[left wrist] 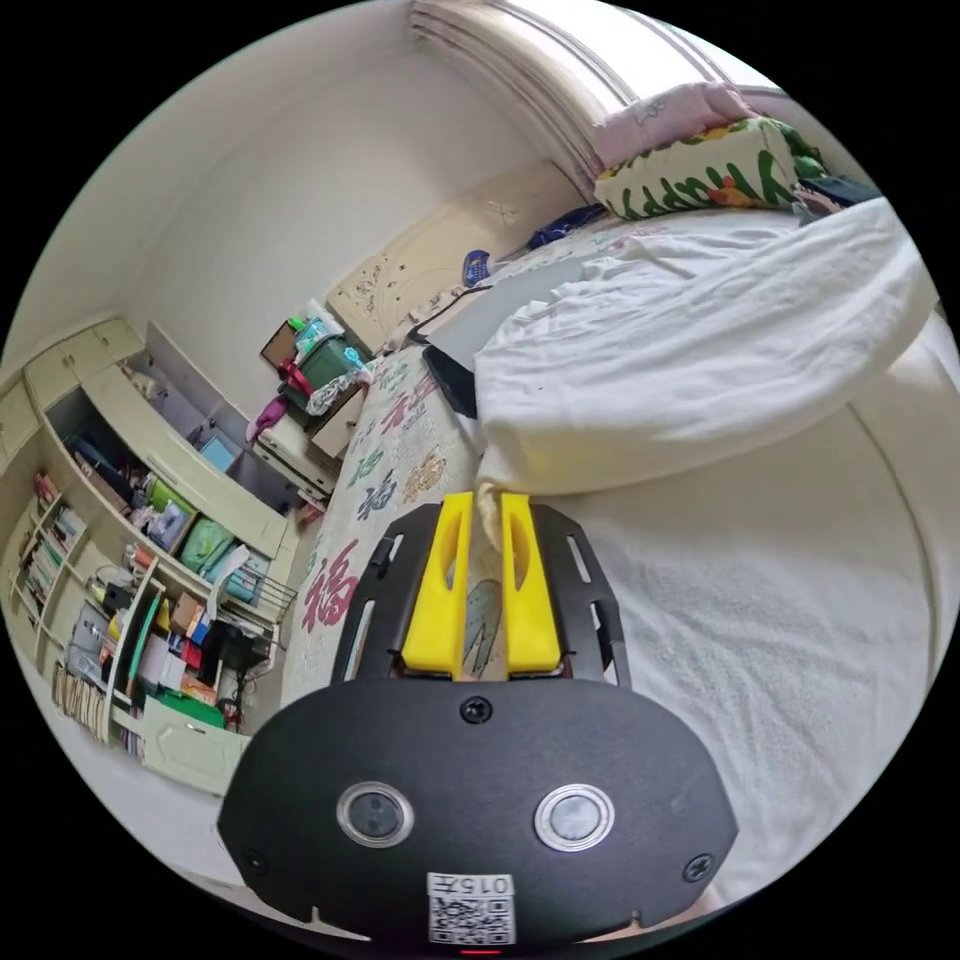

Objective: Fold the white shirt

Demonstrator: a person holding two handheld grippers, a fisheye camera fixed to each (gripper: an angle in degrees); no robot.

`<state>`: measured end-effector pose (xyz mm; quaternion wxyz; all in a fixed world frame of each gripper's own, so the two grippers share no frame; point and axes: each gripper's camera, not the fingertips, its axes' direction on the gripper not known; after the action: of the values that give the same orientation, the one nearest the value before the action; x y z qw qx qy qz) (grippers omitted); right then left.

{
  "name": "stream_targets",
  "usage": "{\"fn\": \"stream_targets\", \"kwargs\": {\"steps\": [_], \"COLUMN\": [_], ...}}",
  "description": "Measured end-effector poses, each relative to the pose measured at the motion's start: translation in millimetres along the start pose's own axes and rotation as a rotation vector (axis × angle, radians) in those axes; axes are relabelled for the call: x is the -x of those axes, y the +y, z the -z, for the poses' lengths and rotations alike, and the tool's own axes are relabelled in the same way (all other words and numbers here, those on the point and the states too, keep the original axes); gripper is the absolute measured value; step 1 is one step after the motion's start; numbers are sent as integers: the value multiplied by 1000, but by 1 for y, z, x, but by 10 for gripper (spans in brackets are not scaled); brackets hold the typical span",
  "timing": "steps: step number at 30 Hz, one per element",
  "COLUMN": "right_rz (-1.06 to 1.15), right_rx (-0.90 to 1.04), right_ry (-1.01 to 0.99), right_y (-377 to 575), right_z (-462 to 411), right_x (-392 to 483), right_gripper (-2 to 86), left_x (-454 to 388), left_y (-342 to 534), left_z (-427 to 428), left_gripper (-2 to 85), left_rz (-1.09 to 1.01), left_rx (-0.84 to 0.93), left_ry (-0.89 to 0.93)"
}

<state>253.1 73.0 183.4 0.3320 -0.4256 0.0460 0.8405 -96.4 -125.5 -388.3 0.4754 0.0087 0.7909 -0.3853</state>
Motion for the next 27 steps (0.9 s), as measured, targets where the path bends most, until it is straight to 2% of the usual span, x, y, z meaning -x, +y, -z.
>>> {"fn": "stream_targets", "kwargs": {"steps": [4,8,12,16,19,24,26,27], "right_rz": [107,164,60,-115,-233,-207,-216,-240], "right_rx": [239,268,284,341,350,296,298,283], "right_ry": [-224,-347,-184,-119,74,-85,-13,84], "right_y": [-9,-22,-25,-18,-5,-11,-14,-18], "right_z": [-37,-56,-69,-63,-51,-60,-69,-76], "right_x": [12,19,2,-29,-43,-28,-11,3], "right_gripper": [-3,18,48,78,81,86,94,106], "left_x": [-10,-7,19,36,39,46,48,49], "left_y": [-1,8,22,34,40,54,60,64], "left_z": [-13,-13,-10,-20,-30,-50,-57,-62], "left_gripper": [20,17,16,15,17,15,14,14], "left_rz": [-55,-36,62,112,107,103,96,92], "left_rx": [49,20,-43,-51,-45,-40,-42,-46], "left_ry": [-36,-68,-29,12,14,31,42,42]}}
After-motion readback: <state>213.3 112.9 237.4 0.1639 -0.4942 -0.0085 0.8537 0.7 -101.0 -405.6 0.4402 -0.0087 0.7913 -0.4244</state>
